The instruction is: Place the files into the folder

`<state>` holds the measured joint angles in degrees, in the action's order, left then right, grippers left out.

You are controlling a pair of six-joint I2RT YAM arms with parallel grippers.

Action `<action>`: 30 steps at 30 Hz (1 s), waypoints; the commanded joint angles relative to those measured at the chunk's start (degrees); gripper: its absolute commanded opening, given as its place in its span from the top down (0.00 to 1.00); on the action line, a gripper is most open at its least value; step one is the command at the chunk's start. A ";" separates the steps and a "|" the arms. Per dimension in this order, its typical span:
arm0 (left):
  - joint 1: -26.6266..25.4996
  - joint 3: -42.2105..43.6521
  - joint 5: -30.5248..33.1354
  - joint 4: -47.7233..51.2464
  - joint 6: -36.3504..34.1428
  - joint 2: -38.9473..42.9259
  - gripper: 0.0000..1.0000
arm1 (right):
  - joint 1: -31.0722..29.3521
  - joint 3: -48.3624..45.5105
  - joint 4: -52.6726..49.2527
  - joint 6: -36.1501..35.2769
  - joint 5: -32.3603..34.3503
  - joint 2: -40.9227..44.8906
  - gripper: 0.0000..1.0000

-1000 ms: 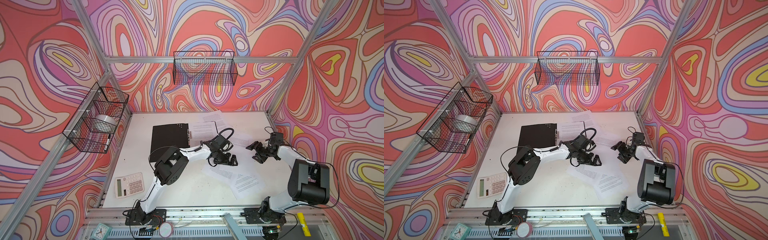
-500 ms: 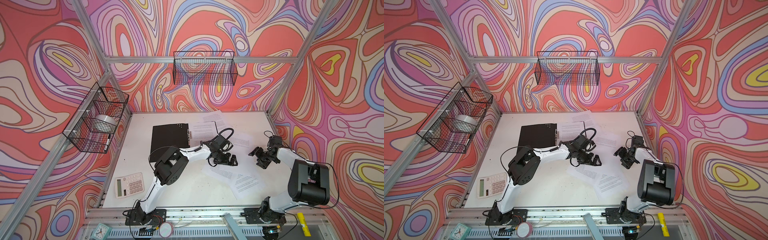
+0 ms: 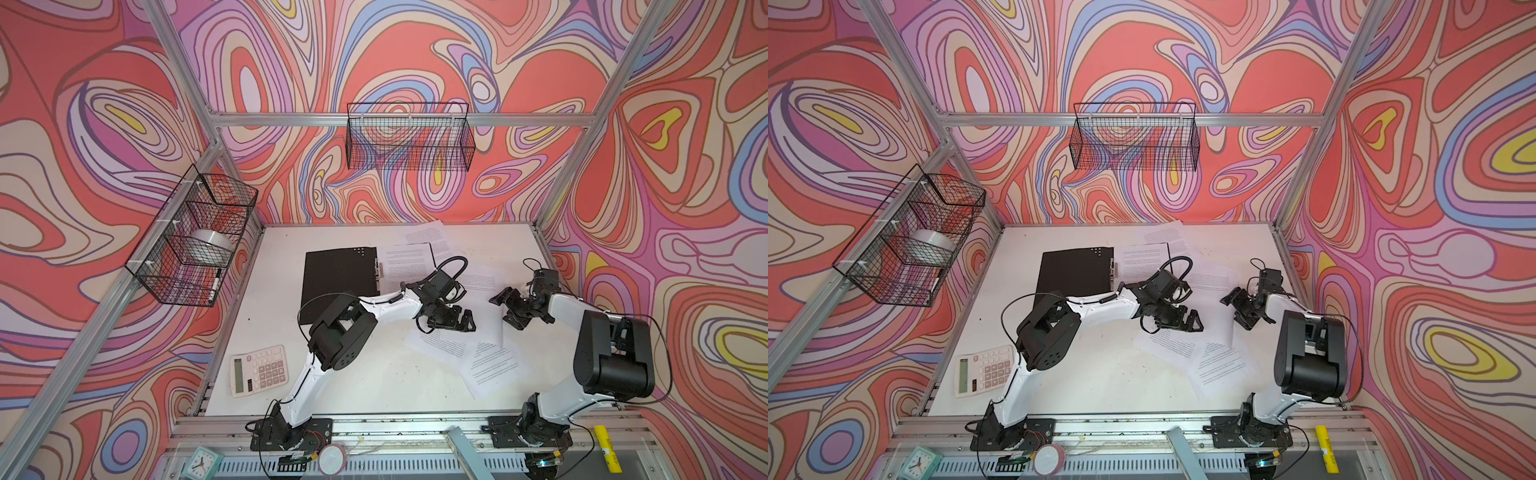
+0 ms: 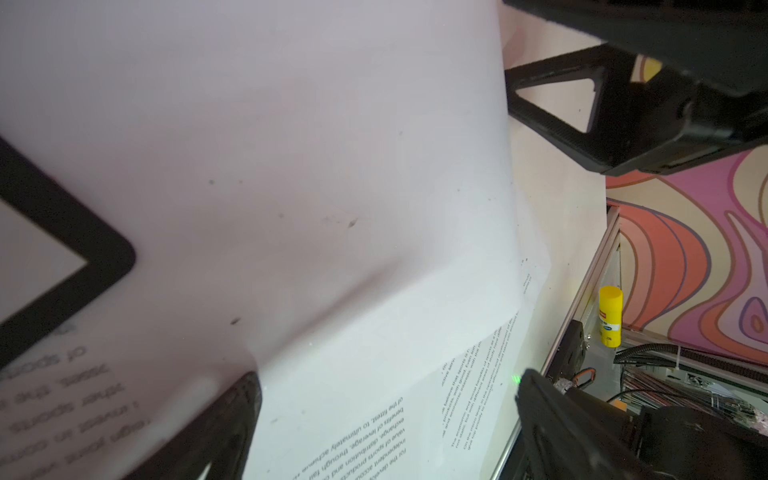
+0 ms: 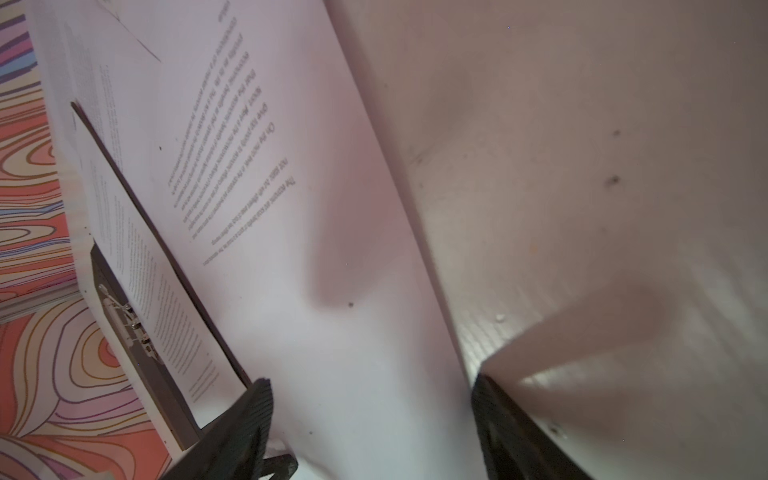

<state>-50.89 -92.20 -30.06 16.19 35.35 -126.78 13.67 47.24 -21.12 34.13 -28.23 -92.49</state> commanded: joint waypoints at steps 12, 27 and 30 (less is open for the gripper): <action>0.08 2.65 2.03 6.43 -1.92 -4.53 0.04 | -0.58 2.04 12.21 5.35 -15.66 -2.99 0.17; 0.44 3.63 1.39 6.16 -2.08 -4.35 0.04 | -3.21 5.81 17.37 5.66 -16.86 -9.67 0.15; 0.66 3.89 1.37 5.97 -1.93 -4.41 0.04 | -3.20 5.05 8.93 2.36 -8.48 -3.75 0.14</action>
<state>-50.52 -91.81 -31.46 16.08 33.23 -126.78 10.50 52.84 -5.39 39.66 -43.94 -101.58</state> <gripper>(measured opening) 0.961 0.855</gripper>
